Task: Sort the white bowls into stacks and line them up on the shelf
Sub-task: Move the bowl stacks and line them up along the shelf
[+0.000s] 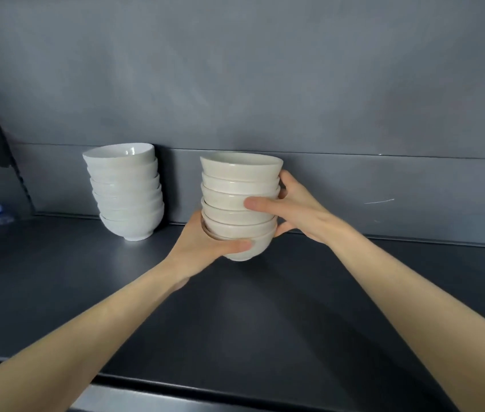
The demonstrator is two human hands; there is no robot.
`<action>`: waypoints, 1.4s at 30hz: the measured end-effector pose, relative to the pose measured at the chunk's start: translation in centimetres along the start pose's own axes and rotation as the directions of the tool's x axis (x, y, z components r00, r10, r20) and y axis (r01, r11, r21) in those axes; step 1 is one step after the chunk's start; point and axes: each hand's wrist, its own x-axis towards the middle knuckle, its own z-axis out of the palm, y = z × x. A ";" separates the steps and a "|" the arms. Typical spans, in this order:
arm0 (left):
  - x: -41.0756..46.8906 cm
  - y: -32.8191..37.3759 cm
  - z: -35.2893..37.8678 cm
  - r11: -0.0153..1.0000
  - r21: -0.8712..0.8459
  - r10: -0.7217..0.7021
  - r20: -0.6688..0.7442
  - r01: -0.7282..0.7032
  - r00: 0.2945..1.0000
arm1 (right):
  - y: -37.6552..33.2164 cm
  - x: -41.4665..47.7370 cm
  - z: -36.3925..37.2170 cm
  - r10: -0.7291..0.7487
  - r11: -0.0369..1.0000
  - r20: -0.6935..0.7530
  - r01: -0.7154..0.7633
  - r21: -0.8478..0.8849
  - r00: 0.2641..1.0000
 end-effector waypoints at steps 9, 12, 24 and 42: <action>3.6 -3.7 -4.8 1.000 -0.029 0.004 0.011 -0.003 1.000 | 0.4 5.5 3.7 0.005 1.000 -0.003 -0.005 -0.023 1.000; 4.1 -4.8 -6.2 0.999 -0.039 0.010 0.034 -0.009 0.999 | 0.5 6.3 5.0 0.022 0.999 -0.020 -0.022 -0.027 1.000; 5.2 -7.5 -9.9 0.992 -0.105 0.087 0.161 -0.070 0.983 | 0.5 6.3 8.6 0.030 1.000 -0.125 -0.031 -0.002 0.992; 4.6 -9.9 -10.7 0.999 0.025 -0.030 -0.086 0.032 0.996 | 1.9 5.6 9.6 -0.007 0.999 -0.180 0.013 0.033 0.984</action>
